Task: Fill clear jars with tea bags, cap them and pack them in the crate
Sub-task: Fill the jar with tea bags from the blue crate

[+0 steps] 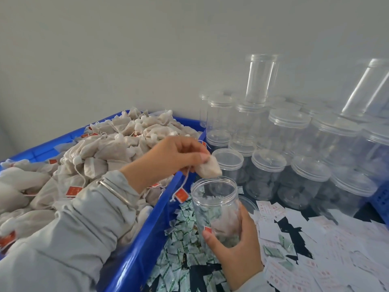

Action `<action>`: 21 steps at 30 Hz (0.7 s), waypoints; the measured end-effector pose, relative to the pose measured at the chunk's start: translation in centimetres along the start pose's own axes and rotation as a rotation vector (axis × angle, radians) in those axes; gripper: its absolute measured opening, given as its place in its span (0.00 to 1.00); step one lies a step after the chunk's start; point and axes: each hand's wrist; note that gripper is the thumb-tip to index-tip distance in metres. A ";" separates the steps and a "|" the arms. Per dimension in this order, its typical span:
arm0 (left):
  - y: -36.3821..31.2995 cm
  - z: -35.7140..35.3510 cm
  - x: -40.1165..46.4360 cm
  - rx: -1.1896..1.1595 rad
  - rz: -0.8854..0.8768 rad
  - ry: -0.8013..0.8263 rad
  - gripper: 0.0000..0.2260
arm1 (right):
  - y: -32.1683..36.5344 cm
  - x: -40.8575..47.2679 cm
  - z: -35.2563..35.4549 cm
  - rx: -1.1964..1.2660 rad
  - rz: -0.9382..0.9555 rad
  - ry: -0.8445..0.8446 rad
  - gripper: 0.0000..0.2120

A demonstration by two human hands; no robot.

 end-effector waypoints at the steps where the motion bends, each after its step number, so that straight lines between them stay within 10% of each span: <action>1: 0.0 -0.5 -0.1 0.038 -0.016 0.080 0.08 | 0.0 0.0 0.0 -0.011 0.016 -0.008 0.43; 13: 0.9 -2.3 -0.5 0.456 -0.160 0.226 0.11 | -0.4 -0.1 -0.1 -0.074 0.105 -0.070 0.43; 21: 5.0 3.7 1.1 0.690 0.160 -0.549 0.09 | 0.2 -0.1 0.1 -0.006 0.041 -0.014 0.45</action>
Point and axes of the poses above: each hand's wrist, its own x-axis towards the middle knuckle, its own z-axis out of the back of the hand, y = z × x, and after that the axes turned 7 degrees about -z, right-handed
